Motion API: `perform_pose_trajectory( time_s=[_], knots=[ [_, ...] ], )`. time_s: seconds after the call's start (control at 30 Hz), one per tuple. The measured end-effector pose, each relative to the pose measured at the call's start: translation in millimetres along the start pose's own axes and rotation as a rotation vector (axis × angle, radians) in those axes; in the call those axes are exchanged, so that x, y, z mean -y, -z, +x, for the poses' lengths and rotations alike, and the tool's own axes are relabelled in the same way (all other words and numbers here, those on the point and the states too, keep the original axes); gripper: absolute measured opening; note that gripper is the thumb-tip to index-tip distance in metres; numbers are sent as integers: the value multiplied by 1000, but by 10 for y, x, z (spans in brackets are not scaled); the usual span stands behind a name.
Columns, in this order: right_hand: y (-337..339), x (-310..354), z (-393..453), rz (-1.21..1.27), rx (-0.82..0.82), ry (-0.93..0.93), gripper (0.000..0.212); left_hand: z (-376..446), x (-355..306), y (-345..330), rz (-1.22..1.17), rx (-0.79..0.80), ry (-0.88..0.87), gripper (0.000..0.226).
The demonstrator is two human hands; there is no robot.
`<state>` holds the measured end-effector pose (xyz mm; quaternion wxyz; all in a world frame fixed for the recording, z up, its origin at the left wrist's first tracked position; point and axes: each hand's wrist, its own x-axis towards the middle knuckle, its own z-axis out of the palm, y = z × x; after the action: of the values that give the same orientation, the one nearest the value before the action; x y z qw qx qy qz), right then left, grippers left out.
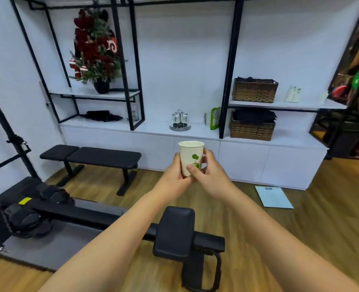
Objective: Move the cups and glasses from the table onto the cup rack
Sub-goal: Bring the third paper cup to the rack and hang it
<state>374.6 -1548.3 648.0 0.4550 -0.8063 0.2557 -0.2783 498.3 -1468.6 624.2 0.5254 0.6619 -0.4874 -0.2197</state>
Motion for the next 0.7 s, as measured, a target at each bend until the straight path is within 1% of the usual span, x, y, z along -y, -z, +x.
perform_pose_trajectory(
  time_s=[0.07, 0.17, 0.27, 0.33, 0.47, 0.53, 0.6, 0.7],
  knots=[
    [143, -174, 233, 5, -20, -24, 63, 310, 73, -130, 5, 23, 4, 47],
    [342, -411, 537, -2, -37, -30, 64, 739, 175, -305, 19, 56, -46, 50],
    [592, -693, 874, 9, -64, -37, 64, 1228, 306, -498, -13, 71, -74, 49],
    [785, -891, 1134, 2, -84, -24, 63, 1589, 364, -659, -53, 37, -71, 47],
    [1193, -1276, 1708, 27, -82, 15, 62, 2304, 375, -982, -130, -103, -86, 28],
    [1444, -1477, 2002, 38, -74, 28, 60, 2671, 338, -1207, -158, -146, -97, 25],
    [1685, -1616, 2256, 55, -47, 36, 58, 3009, 275, -1410, -195, -157, -86, 28],
    [2143, -1796, 2653, 79, 17, 51, 49, 3606, 155, -1741, -192, -188, -71, 44]
  ],
)
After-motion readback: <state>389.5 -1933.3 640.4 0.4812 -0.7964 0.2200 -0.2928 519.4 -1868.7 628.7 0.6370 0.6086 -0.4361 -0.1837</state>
